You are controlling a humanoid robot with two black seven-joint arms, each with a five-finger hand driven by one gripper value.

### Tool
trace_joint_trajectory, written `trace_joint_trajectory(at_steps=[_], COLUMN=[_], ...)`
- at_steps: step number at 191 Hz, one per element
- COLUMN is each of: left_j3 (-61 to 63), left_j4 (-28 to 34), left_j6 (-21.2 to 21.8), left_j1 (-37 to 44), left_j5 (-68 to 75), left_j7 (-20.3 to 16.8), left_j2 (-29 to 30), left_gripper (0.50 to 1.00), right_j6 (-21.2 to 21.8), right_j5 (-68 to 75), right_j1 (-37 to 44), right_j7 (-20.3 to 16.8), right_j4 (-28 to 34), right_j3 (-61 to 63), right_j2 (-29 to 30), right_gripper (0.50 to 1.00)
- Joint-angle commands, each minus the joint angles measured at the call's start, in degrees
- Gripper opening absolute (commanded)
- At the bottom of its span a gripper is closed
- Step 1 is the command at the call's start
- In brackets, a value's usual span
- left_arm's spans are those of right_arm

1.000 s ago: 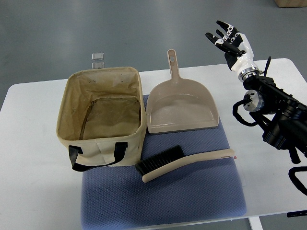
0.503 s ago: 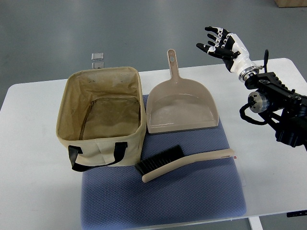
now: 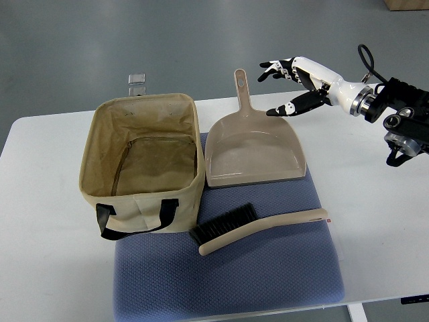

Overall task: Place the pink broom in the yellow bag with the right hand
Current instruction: 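Lower the right hand toward the beige brush handle near the mat, then close the right hand fingers around the beige brush handle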

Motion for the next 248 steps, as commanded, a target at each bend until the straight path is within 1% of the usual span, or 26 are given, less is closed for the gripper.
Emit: trace_joint_trajectory(at_steps=[1, 22, 37, 81, 118, 132, 139, 192, 202, 214, 248], left_j3=[0.0, 0.0, 0.0, 0.0, 0.0, 0.0, 0.0, 0.0, 0.0, 0.0, 0.0], left_j4=[0.0, 0.0, 0.0, 0.0, 0.0, 0.0, 0.0, 0.0, 0.0, 0.0, 0.0], left_j6=[0.0, 0.0, 0.0, 0.0, 0.0, 0.0, 0.0, 0.0, 0.0, 0.0, 0.0], left_j1=[0.0, -0.1, -0.1, -0.1, -0.1, -0.1, -0.1, -0.1, -0.1, -0.1, -0.1], left_j5=[0.0, 0.0, 0.0, 0.0, 0.0, 0.0, 0.0, 0.0, 0.0, 0.0, 0.0], left_j7=[0.1, 0.0, 0.0, 0.0, 0.0, 0.0, 0.0, 0.0, 0.1, 0.0, 0.1], left_j2=[0.0, 0.0, 0.0, 0.0, 0.0, 0.0, 0.0, 0.0, 0.0, 0.0, 0.0], left_gripper=[1.000, 1.000, 1.000, 1.000, 1.000, 1.000, 1.000, 1.000, 1.000, 1.000, 1.000], right_j6=[2.2, 3.9, 4.5, 5.0, 4.3, 3.9, 3.4, 0.1, -0.4, -0.8, -0.9], right_j5=[-8.9, -17.2, -20.9, -28.8, -30.1, -30.6, -31.0, -35.3, -35.6, -35.7, -35.8], right_j1=[0.2, 0.2, 0.1, 0.0, -1.2, -2.2, -2.9, -5.7, -5.9, -6.1, -6.6], right_j7=[-0.1, -0.1, -0.1, -0.2, -0.4, -1.7, -2.4, -2.8, -4.0, -4.9, -5.1], right_j4=[5.3, 9.0, 10.8, 14.6, 14.3, 14.2, 14.1, 13.8, 13.3, 12.9, 12.7], right_j3=[-1.5, -3.3, -4.3, -9.5, -9.9, -9.8, -9.8, -9.8, -9.8, -9.8, -9.8], right_j2=[-4.4, -7.7, -8.9, -8.9, -7.0, -6.6, -6.3, -4.6, -4.1, -4.1, -3.6], right_gripper=[0.930, 0.930, 0.930, 0.930, 0.930, 0.930, 0.930, 0.928, 0.928, 0.928, 0.926])
